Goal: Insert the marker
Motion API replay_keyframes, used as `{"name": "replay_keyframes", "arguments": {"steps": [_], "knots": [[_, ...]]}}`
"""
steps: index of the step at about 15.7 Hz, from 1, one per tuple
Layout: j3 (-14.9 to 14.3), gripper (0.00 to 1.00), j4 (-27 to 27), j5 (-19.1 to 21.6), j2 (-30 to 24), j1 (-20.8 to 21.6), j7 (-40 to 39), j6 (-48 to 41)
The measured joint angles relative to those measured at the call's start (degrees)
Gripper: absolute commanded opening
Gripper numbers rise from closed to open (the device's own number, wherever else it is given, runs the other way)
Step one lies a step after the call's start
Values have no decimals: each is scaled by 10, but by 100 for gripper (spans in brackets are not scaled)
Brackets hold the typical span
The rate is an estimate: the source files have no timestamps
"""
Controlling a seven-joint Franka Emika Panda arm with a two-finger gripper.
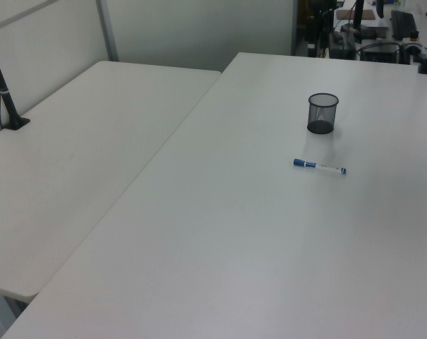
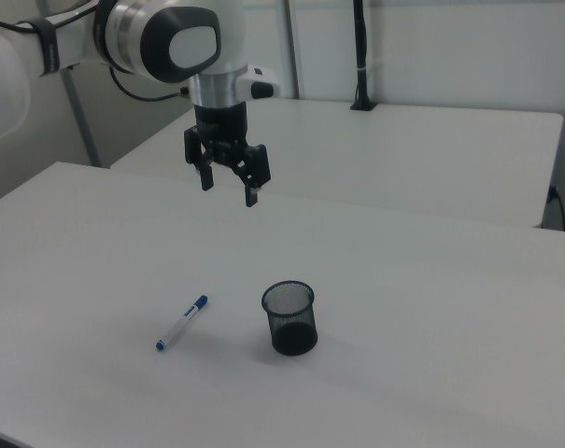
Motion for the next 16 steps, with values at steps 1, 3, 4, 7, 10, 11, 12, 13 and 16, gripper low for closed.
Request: {"name": "replay_keyframes", "arguments": {"steps": [1,3,4,7,10,11,12,13,16], "knots": [[1,100,-1,0,1,2,-3,0],[2,100,-5,0,4,9,-6,0],[2,100,-7,0,6,14,-6,0],[2,100,-22,0,14,30,-6,-1],[2,100,-47,0,22,50,-6,-1],[2,100,-55,0,28,58,-6,-1],[2,100,-60,0,38,66,-6,-1],[3,100,-63,0,48,72,-6,-1],[3,100,-64,0,91,90,-6,-1]]}}
